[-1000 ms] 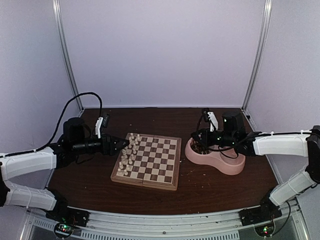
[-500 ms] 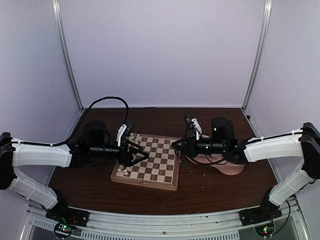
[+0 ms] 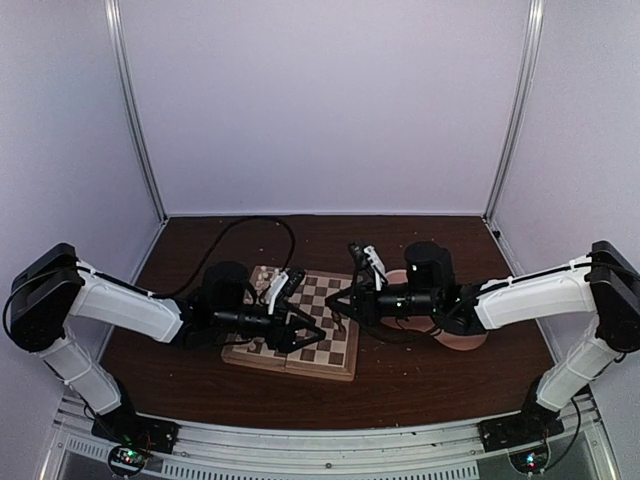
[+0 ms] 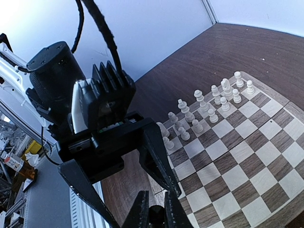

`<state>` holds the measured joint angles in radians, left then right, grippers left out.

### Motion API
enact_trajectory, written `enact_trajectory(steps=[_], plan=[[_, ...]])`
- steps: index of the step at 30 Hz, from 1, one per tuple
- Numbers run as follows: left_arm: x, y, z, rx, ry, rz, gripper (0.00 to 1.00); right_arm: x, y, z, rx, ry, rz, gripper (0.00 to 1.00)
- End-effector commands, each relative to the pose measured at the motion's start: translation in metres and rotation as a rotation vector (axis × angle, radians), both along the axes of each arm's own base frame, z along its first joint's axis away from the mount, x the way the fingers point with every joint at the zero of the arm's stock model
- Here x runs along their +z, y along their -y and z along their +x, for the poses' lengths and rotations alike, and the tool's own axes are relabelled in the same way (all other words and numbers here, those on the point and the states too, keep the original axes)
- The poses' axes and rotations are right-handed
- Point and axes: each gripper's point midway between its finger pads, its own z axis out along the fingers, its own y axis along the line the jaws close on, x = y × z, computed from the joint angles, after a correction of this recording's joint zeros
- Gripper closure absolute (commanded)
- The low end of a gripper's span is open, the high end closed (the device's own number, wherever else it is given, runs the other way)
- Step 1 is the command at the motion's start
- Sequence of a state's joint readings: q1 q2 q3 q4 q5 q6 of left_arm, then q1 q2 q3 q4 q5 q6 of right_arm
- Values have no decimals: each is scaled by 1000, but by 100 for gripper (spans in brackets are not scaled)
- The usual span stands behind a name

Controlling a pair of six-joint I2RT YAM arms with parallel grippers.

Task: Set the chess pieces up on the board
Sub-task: Pass from the right arm to the left

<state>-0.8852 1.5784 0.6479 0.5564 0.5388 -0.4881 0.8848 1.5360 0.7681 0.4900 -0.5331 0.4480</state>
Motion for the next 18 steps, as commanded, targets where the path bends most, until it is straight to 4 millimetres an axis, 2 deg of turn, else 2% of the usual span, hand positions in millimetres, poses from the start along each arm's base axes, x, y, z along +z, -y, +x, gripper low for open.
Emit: enact_trajectory(steps=[1, 7, 11, 18], plan=[[32, 15, 8, 8, 86, -116, 32, 14, -13, -6, 40, 29, 45, 90], [42, 12, 5, 29, 130, -212, 38, 17, -17, -12, 54, 30, 65, 90], [41, 15, 3, 18, 117, -217, 41, 19, -18, -13, 58, 31, 79, 90], [41, 20, 0, -2, 105, -221, 52, 21, -19, -16, 63, 34, 85, 90]])
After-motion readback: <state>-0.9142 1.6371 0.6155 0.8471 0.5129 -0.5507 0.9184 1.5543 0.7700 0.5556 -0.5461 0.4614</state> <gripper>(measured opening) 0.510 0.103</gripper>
